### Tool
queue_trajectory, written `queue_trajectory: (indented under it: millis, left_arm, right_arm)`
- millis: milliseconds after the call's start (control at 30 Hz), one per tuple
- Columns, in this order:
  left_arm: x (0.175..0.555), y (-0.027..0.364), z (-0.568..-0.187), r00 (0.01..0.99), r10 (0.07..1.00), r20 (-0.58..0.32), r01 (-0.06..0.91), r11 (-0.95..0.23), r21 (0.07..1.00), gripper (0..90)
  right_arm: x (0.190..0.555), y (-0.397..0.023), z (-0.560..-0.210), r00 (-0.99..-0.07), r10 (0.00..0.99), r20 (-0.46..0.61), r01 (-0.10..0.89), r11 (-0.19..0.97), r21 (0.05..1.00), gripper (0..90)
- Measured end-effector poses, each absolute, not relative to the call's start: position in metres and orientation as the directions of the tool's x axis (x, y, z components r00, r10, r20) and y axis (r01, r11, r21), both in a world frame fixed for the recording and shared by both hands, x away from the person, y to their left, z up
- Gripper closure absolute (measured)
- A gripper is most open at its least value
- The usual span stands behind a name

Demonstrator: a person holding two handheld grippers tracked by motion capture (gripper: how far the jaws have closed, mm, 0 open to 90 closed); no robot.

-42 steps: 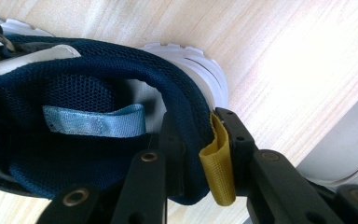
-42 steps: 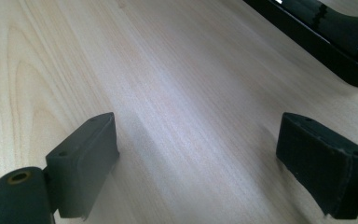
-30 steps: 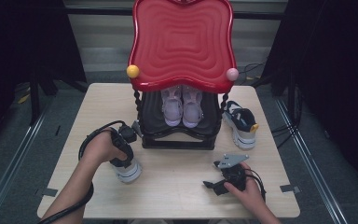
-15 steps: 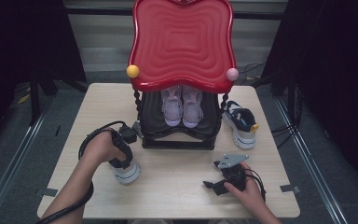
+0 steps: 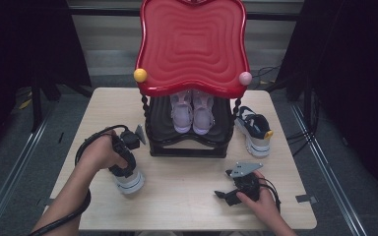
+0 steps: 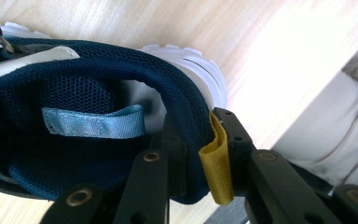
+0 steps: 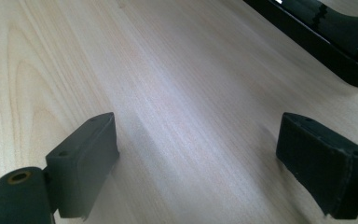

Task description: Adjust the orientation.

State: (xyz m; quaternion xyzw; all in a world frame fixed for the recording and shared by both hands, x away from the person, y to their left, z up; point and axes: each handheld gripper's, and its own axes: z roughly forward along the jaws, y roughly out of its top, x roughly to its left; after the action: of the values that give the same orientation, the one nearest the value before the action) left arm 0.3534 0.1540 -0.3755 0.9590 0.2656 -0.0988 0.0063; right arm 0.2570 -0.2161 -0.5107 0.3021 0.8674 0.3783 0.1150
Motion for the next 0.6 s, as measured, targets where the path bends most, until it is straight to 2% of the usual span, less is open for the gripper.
queue_trajectory:
  millis: [600]
  left_arm:
    - [0.349,0.162,-0.310,0.852,0.488,-0.189,0.493,-0.870,-0.023,75.9]
  right_arm:
    - [0.257,-0.216,-0.510,-0.792,0.610,0.029,0.438,0.533,0.724,11.8]
